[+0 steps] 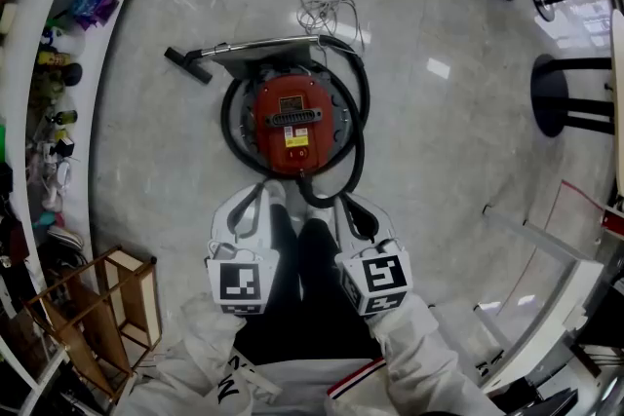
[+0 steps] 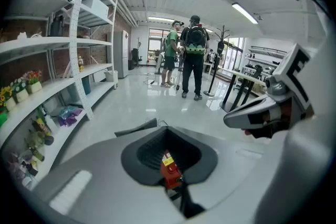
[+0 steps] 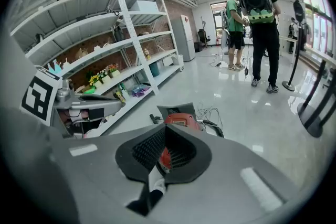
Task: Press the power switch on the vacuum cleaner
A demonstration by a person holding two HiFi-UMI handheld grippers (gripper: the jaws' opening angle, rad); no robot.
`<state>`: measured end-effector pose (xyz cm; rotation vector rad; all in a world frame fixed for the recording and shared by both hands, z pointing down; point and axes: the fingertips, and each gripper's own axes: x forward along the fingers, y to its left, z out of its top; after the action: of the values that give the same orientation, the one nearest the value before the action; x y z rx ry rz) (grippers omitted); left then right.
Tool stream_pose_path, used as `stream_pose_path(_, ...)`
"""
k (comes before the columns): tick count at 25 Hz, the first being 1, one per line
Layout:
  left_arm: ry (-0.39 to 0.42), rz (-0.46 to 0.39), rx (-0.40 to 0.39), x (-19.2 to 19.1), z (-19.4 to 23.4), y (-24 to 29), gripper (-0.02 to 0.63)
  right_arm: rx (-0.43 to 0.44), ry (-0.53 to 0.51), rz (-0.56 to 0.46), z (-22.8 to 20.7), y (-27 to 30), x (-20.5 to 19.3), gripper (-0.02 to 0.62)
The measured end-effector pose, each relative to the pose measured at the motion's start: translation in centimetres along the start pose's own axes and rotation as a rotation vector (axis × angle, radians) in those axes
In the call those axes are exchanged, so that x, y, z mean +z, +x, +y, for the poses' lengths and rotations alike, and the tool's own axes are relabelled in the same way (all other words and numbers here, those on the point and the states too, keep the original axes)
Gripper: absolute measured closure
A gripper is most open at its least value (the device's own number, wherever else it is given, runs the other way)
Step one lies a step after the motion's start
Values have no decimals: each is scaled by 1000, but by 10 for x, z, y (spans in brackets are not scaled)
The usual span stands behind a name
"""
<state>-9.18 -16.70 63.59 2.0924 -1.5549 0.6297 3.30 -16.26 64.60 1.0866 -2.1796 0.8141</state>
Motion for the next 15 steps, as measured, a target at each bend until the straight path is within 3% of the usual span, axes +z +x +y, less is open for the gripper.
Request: stream_pose_path(15, -30, 26, -21, -7, -2, 15, 606, 16, -43, 118, -1, 71, -33, 595)
